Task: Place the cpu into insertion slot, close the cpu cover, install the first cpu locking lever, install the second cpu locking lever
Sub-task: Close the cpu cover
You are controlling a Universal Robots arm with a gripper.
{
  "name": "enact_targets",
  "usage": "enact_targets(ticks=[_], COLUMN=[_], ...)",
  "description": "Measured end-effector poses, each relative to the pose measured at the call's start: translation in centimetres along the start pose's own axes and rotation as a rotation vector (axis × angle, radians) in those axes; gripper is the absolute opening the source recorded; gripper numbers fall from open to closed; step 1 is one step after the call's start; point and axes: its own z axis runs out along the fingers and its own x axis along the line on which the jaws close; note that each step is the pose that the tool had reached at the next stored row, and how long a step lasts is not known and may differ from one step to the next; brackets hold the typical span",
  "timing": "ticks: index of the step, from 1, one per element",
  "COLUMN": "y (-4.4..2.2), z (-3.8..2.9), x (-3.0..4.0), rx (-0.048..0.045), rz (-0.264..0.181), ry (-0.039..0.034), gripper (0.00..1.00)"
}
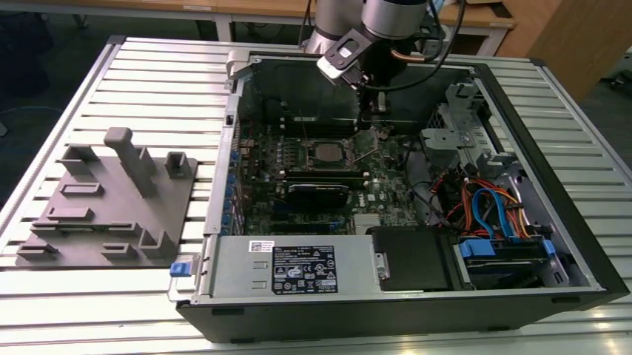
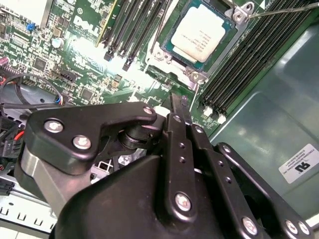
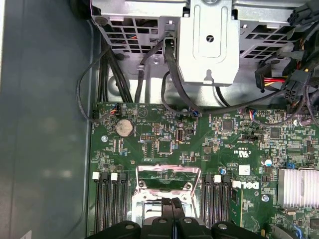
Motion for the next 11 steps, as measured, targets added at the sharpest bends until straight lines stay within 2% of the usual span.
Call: enact_targets(ticks=[5, 11], y=[0.71, 2.06], z=[0.16, 0.43], x=[-0.01, -0.04], rx=[0.0, 0.0], rz=[0.0, 0.0], ry=[0.0, 0.0], gripper=[0.1, 0.1])
